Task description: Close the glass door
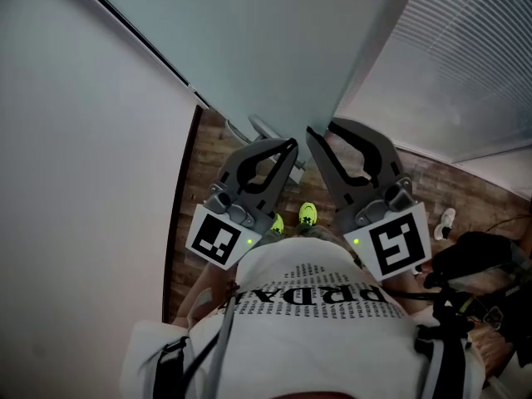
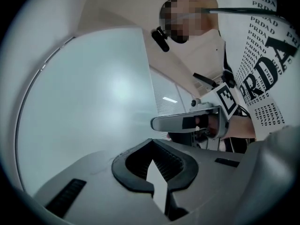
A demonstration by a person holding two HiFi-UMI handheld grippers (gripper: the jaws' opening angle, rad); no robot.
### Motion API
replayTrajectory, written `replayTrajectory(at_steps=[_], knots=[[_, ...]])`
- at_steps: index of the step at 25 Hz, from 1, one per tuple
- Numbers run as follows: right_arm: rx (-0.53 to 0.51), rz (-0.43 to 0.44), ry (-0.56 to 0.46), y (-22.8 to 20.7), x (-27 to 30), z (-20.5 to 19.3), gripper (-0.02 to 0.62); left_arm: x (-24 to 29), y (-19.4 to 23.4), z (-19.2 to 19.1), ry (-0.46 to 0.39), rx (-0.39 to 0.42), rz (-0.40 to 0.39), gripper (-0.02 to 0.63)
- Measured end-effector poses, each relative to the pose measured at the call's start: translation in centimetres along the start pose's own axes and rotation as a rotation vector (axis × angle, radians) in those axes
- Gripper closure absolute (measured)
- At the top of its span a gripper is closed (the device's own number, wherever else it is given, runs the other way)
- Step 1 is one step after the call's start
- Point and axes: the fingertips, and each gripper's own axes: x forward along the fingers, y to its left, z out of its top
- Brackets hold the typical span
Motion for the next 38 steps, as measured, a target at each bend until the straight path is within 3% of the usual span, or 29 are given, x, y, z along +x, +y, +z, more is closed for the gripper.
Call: replayTrajectory(at_steps=[21, 26, 30, 38], knots=[[0.02, 0.052, 0.025, -0.9, 0.7, -1.1, 0.535, -0.4, -0.3, 0.1, 0.063, 0.008, -0.018, 0.614], [0.018, 0.049, 0.033, -0.9, 0.2, -1.4, 0.535, -0.4, -0.4, 0.0, 0.042, -0.01, -0.009, 0.614], [-0.005, 0.02, 0.039, -0.5, -0.2, -1.6, 0.535, 0.1, -0.3, -0.9, 0.021, -0.025, -0.055, 0.614], [-0.016, 0.048, 0.071, -0.1, 0.4, -2.1, 0.535, 0.8, 0.1, -1.2, 0.011, 0.022, -0.049, 0.614]])
